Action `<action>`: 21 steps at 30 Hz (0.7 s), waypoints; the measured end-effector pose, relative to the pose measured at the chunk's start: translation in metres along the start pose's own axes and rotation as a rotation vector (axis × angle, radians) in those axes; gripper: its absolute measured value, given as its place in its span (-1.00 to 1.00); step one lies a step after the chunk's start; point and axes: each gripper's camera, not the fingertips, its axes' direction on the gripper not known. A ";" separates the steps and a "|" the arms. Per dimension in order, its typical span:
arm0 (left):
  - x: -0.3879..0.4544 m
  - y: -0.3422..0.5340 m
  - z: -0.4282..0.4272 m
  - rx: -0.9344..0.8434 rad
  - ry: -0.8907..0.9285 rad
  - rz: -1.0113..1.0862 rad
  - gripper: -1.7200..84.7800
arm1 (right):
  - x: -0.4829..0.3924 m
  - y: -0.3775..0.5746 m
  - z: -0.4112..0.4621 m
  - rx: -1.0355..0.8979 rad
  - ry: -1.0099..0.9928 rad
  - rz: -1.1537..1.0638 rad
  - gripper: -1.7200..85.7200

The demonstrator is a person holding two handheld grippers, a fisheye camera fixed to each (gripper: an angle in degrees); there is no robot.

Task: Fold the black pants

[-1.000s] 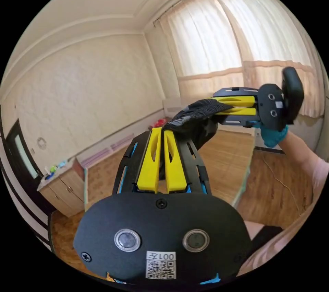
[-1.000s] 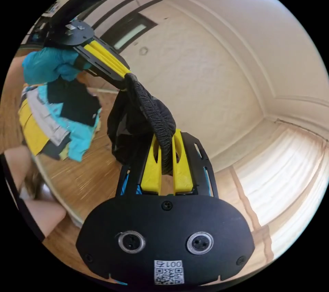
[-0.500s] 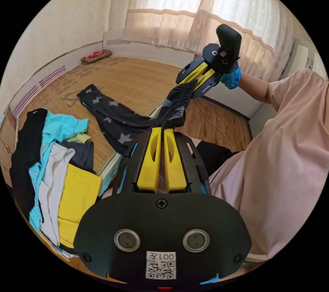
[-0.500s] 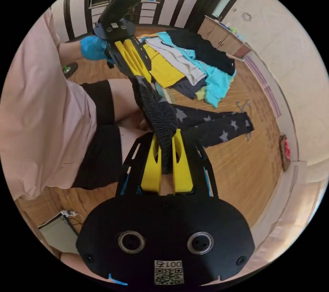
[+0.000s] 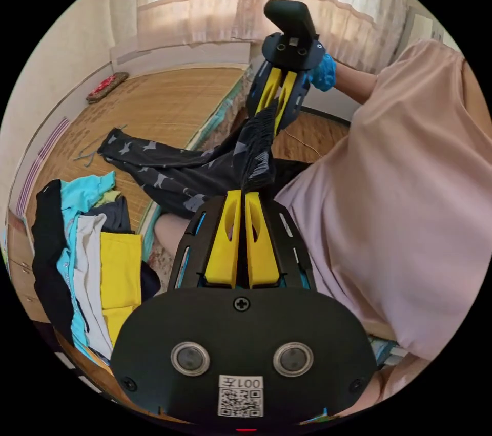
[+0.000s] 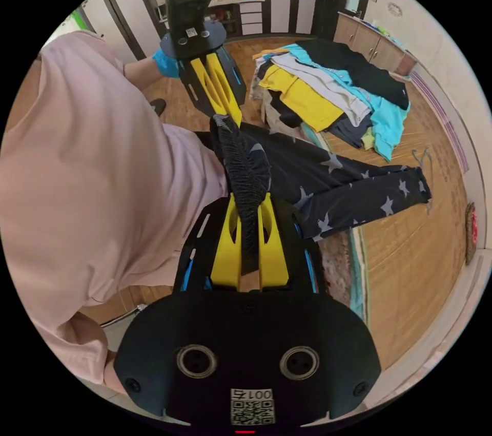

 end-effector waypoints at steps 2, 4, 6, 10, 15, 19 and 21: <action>0.000 0.009 0.003 -0.004 0.059 0.016 -1.00 | 0.001 0.003 0.009 0.015 -0.075 0.000 -0.84; -0.005 0.019 0.011 -0.020 0.112 0.031 -0.99 | 0.005 0.005 0.027 -0.010 -0.145 -0.003 -0.84; -0.015 0.033 0.027 -0.016 0.117 0.024 -0.98 | 0.012 0.009 0.050 -0.033 -0.185 -0.016 -0.82; -0.039 0.050 0.043 -0.073 0.135 -0.043 -0.97 | 0.026 0.030 0.045 0.018 -0.220 -0.053 -0.76; -0.093 0.082 0.037 0.004 0.099 -0.182 -0.96 | 0.090 0.077 0.013 0.203 -0.054 0.176 -0.77; -0.150 0.086 0.044 0.105 -0.057 -0.441 -0.97 | 0.149 0.096 0.035 0.234 0.221 0.434 -0.79; -0.190 0.081 0.068 0.090 -0.220 -0.664 -0.97 | 0.187 0.102 0.061 0.222 0.339 0.623 -0.80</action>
